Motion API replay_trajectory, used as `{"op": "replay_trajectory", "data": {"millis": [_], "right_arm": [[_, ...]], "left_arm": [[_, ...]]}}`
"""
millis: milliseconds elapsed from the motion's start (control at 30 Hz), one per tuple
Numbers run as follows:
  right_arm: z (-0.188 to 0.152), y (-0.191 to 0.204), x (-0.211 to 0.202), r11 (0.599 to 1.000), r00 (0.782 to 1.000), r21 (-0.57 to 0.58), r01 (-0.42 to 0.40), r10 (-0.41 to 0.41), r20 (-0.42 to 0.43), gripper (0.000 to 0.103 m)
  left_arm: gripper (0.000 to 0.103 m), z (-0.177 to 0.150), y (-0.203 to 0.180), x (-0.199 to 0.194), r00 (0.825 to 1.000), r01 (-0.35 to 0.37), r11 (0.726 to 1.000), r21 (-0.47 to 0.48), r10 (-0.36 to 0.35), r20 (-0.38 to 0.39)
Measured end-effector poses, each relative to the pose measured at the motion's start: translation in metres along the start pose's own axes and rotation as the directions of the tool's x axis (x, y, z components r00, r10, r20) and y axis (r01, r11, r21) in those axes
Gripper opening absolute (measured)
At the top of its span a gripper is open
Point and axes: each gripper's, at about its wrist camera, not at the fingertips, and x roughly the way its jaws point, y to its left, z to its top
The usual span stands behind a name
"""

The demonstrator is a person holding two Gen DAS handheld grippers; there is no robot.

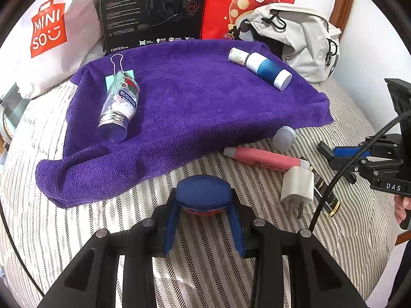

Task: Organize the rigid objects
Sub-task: 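Move the left tool's jar over the towel while the right tool moves the Horizon tube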

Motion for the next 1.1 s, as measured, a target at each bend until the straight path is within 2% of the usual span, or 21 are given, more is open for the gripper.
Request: {"op": "replay_trajectory", "data": {"millis": [133,367,433,567,900,1100], "right_arm": [[-0.002,0.016,0.002,0.995,0.997,-0.073,0.074,-0.073,0.008,0.027],[-0.007,0.016,0.000,0.993,0.996,-0.078,0.087,-0.085,0.025,0.026],[-0.007,0.013,-0.001,0.995,0.997,-0.061,0.073,-0.073,0.013,0.023],[-0.004,0.005,-0.005,1.000,1.000,0.005,-0.019,0.019,0.001,0.022],[0.000,0.006,-0.023,0.998,0.998,0.029,-0.058,0.057,0.031,0.022],[0.020,0.007,-0.034,0.996,0.994,0.018,-0.088,0.086,0.060,0.022]], "left_arm": [[0.034,0.000,0.000,0.000,1.000,-0.007,1.000,0.005,0.007,-0.001],[0.034,-0.001,-0.006,0.002,0.999,-0.045,0.998,0.033,0.045,0.012],[0.034,0.000,-0.002,0.000,1.000,-0.023,1.000,0.009,0.022,0.016],[0.034,-0.001,0.003,-0.005,1.000,0.012,1.000,-0.014,-0.012,0.013],[0.034,0.004,0.011,-0.027,0.999,0.027,0.999,-0.040,-0.025,0.041],[0.034,0.014,0.022,-0.039,0.998,0.023,0.998,-0.058,-0.019,0.063]]}}
